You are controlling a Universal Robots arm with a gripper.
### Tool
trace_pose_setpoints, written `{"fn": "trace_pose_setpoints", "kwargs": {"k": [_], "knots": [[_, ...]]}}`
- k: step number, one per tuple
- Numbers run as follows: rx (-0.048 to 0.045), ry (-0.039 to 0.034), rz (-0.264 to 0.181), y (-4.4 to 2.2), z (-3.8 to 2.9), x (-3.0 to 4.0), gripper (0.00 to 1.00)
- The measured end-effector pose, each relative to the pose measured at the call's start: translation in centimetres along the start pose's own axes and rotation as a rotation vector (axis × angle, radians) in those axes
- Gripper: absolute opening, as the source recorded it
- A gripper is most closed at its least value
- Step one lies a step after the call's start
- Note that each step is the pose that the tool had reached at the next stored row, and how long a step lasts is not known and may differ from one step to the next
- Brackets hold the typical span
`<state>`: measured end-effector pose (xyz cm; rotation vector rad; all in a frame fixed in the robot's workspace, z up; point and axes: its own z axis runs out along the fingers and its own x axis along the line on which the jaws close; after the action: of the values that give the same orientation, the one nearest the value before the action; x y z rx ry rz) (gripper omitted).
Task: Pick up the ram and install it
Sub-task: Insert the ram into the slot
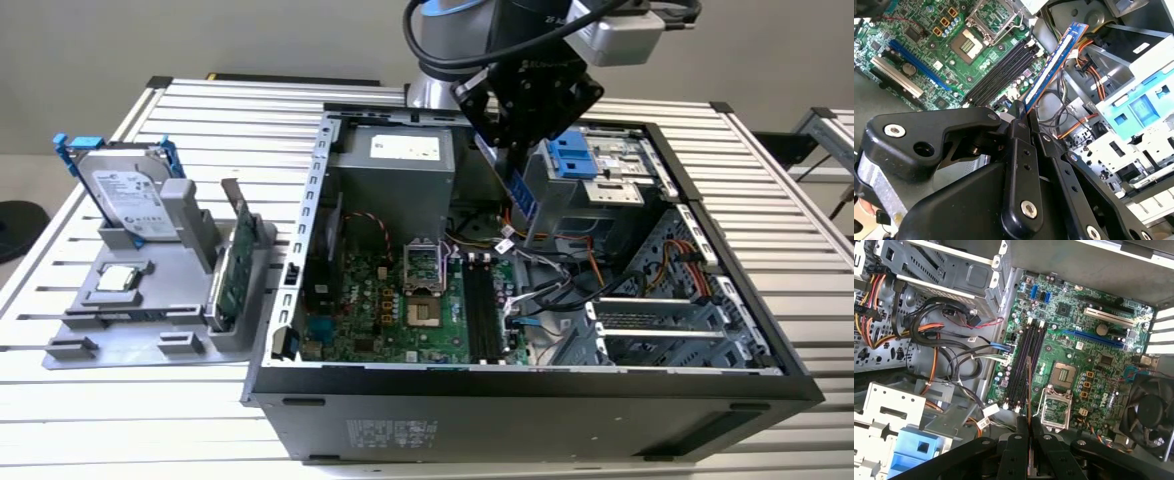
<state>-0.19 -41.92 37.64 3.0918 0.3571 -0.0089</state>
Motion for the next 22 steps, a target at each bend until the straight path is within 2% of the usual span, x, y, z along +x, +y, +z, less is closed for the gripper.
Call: {"fn": "trace_pose_setpoints", "kwargs": {"k": [17, 19, 22], "knots": [[-0.0003, -0.0003, 0.007, -0.01, 0.24, 0.01, 0.0], [-0.0017, -0.0006, 0.007, -0.03, 1.12, 0.01, 0.0], [-0.0018, -0.0006, 0.007, -0.03, 1.18, 0.01, 0.0]]}}
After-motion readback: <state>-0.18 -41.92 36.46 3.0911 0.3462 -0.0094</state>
